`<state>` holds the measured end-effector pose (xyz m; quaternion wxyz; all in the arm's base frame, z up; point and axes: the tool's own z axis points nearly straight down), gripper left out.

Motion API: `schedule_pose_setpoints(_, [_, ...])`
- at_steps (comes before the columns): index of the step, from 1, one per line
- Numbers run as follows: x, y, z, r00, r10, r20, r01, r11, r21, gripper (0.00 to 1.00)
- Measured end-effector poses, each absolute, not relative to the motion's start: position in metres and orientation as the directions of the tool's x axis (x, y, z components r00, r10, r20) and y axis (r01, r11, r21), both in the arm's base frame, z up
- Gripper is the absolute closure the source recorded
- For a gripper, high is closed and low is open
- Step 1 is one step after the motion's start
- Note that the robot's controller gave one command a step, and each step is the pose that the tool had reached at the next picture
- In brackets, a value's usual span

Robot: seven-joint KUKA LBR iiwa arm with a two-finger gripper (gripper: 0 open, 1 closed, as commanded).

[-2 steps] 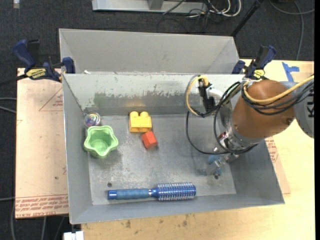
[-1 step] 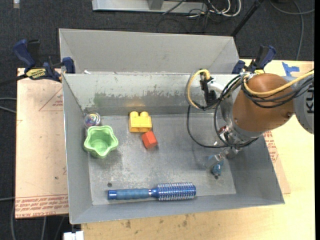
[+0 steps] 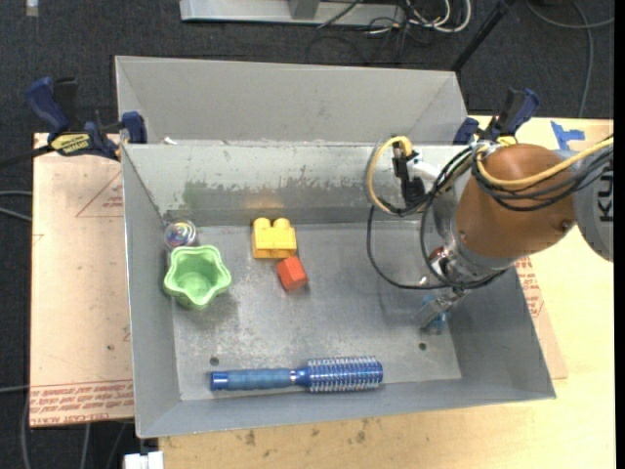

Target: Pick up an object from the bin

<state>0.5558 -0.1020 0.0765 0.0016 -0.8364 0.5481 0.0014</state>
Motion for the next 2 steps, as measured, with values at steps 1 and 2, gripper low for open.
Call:
schedule_pose_setpoints(1, [0.499,-0.146,0.154,0.230,-0.973,0.000,-0.973,-0.230,-0.001,1.00])
schedule_pose_setpoints(2, [0.490,-0.140,0.214,0.238,-0.971,0.001,-0.971,-0.238,-0.006,1.00])
